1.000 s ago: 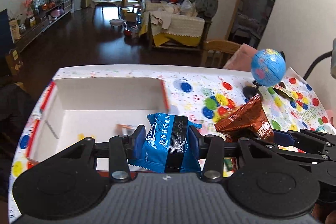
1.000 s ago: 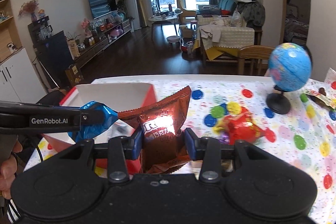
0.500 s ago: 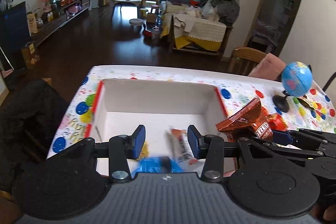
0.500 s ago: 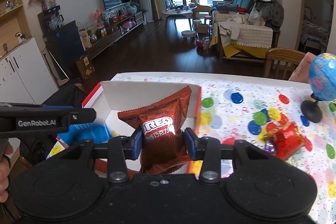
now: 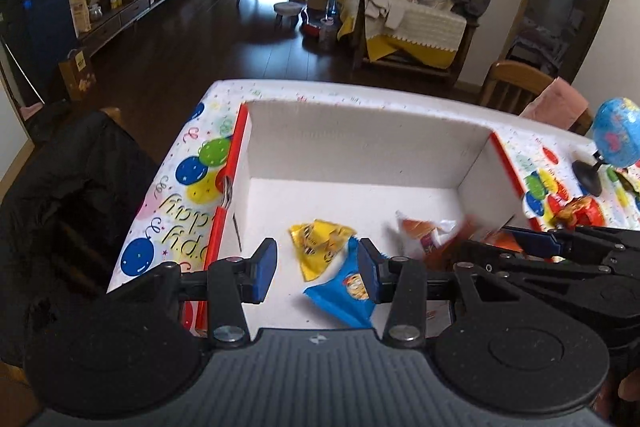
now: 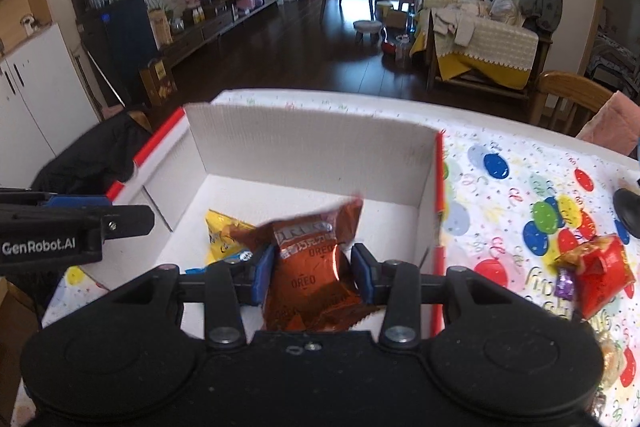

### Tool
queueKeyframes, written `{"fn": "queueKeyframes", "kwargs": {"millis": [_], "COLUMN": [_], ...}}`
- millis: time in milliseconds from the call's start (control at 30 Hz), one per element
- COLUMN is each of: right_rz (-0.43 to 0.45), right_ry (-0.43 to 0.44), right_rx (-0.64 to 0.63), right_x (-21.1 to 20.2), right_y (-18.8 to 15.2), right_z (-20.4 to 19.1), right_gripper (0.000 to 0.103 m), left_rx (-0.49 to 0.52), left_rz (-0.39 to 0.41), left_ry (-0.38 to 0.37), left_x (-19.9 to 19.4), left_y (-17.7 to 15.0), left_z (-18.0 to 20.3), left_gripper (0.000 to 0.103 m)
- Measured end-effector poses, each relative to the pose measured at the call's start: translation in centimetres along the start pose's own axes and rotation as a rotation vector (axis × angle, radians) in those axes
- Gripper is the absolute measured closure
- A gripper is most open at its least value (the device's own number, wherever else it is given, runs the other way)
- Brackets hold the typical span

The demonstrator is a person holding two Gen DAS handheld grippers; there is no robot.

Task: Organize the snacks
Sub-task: 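Carry both packets into the red box and open both tools, then withdraw both tools from the box toward the remaining snacks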

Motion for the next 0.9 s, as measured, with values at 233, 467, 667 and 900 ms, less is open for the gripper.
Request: {"fn": "queueKeyframes", "kwargs": {"millis": [233, 467, 667, 900], "right_rz": [-0.029, -0.026, 0.006, 0.051], "right_ry": [-0.006, 0.008, 0.023, 0.021], "right_rx": [-0.018, 0.003, 0.019, 0.045], "right_x": [0.7, -0.1, -1.8, -4.3], "right_y": [-0.7, -1.2, -1.5, -2.0], "right_z": [-0.6, -0.2, -0.2, 0.2], "right_gripper": [0.059, 0.051, 0.037, 0.026], "left_rx": [0.020, 0.030, 0.047, 0.062], "left_rz": [-0.003, 0.016, 0.041, 0.095], "left_ry": [-0.002, -0.030, -0.051, -0.067], "left_x": [1.1, 0.5, -0.9, -3.5], "left_y": [-0.5, -0.5, -0.7, -0.7], "left_z": [-0.1, 0.3, 1.0, 1.9], "left_gripper": [0.060, 0.045, 0.038, 0.034]}}
Point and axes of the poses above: each gripper's, at about its wrist camera, not at the fingertips, and x roughly the way its jaws point, z to its right, y to its top, the point moved 3 cm from there along x, roughly the way its jaws point, and after that the axes turned 4 degrees about -z, right-handed, at the moved point
